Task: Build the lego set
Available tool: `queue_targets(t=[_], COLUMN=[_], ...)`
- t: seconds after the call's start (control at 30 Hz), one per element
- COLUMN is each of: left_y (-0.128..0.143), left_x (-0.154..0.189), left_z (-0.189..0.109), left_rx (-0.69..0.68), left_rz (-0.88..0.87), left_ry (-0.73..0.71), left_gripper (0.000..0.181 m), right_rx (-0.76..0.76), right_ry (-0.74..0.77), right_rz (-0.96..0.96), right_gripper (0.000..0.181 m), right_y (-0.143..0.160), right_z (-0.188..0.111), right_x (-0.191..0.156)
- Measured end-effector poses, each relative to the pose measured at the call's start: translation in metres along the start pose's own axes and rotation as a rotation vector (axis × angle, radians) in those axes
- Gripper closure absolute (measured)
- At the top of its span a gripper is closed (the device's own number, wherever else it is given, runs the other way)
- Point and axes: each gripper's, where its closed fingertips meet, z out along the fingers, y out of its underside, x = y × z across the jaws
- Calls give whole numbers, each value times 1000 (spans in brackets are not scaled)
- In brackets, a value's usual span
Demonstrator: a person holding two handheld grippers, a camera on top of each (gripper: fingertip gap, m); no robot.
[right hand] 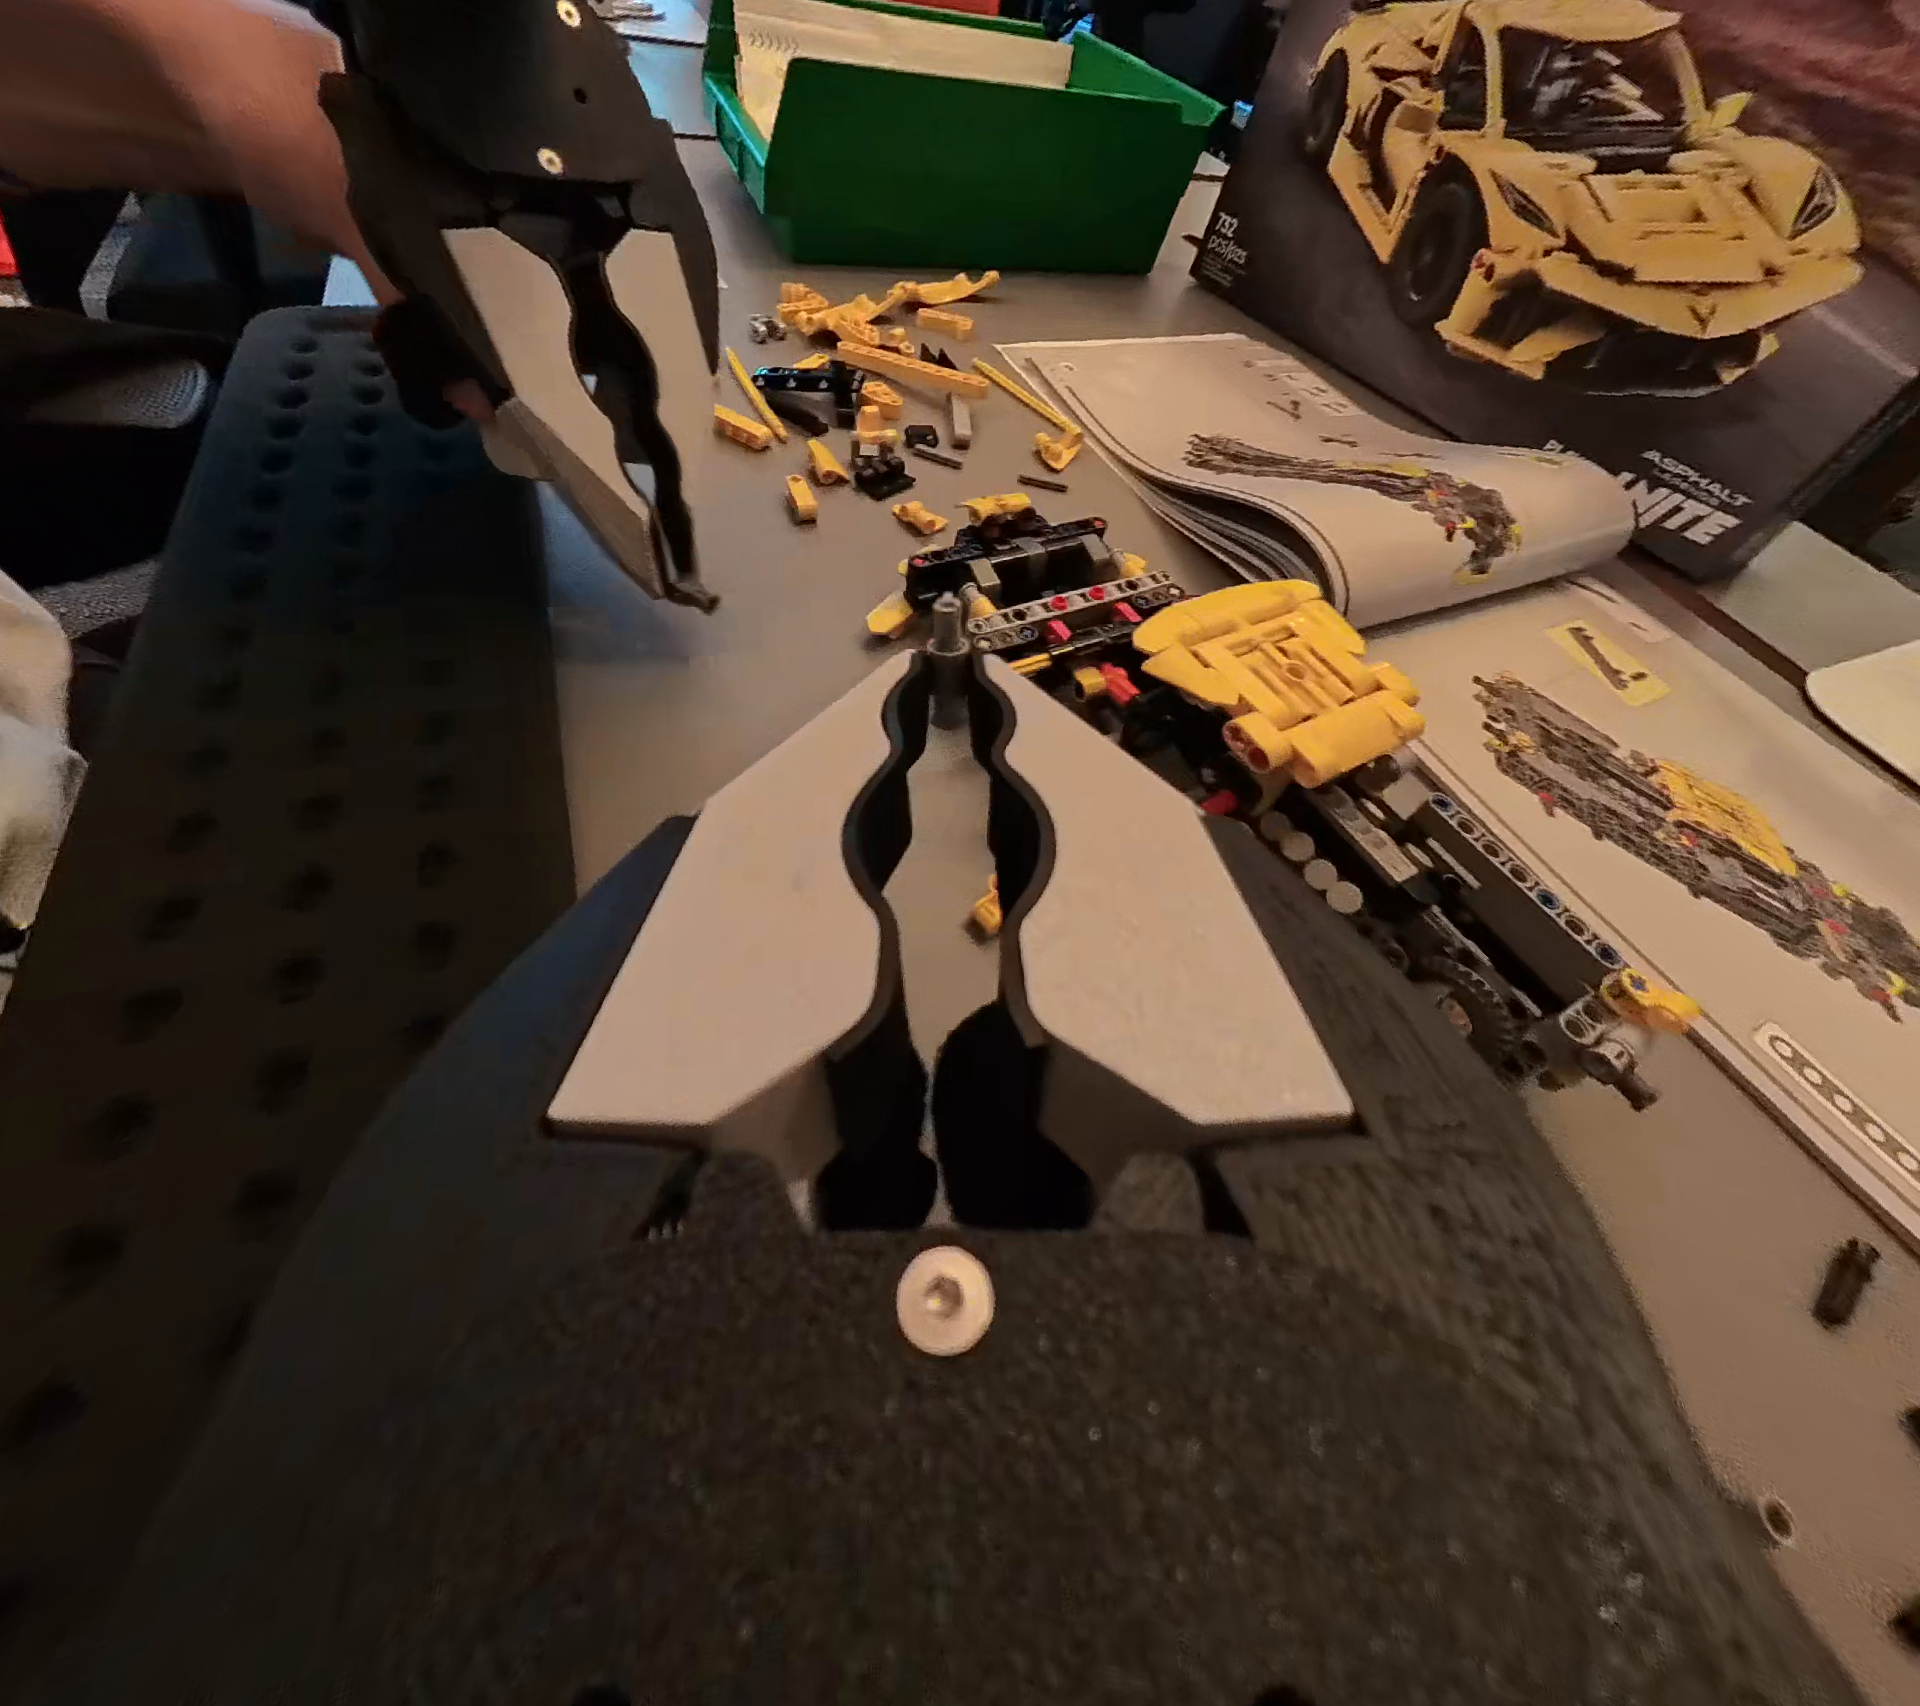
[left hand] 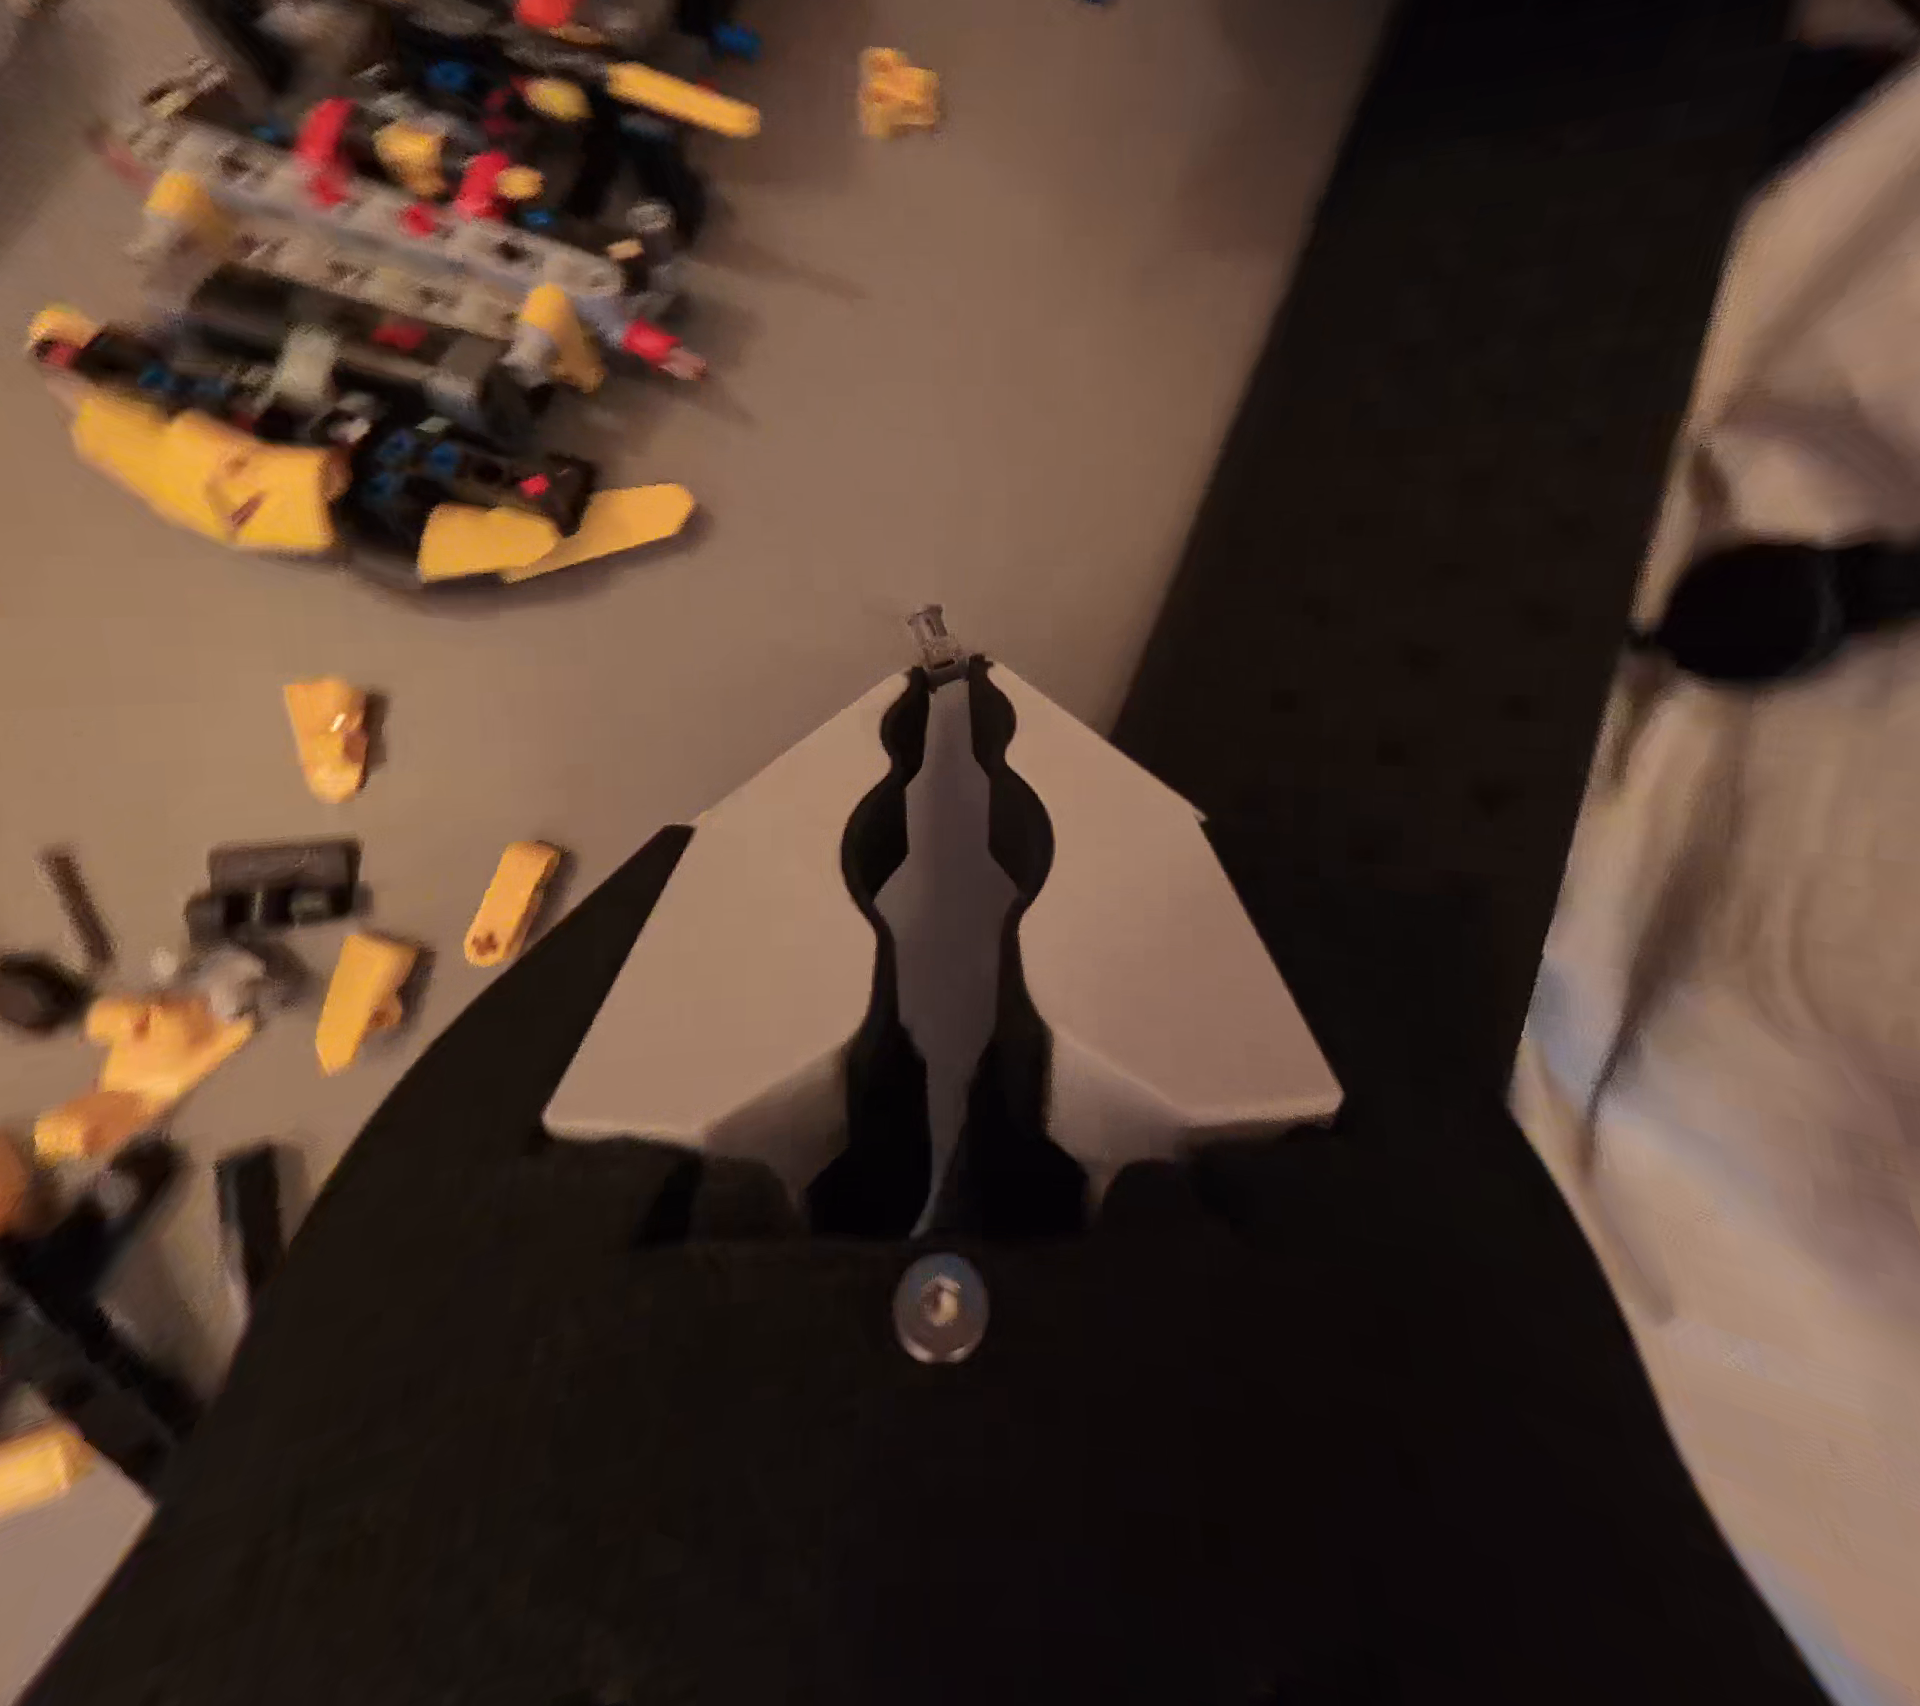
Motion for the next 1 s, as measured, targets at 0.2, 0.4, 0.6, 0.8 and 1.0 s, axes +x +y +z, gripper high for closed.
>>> queue_targets(t=[0.2,0.4,0.6,0.8,1.0], left_y=[27,32,28,12,25], left_x=[6,-4,-44,-29,-11], left_z=[1,-2,-18,-25,-12], left_rx=[-148,-213,-220,-15,-41], left_rz=[338,540,421,-91,-292], left_ry=[214,312,152,-72,-207], left_gripper=[174,173,153,153,153], right_rx=[6,-5,3,-3,17], right_ry=[3,9,8,-4,-18], right_rz=[19,28,53,58,80], right_gripper=[175,175,175,175,175], right_y=[3,6,7,8,6], right_z=[-2,-2,-3,-2,-3], right_x=[3,5,8,8,8])
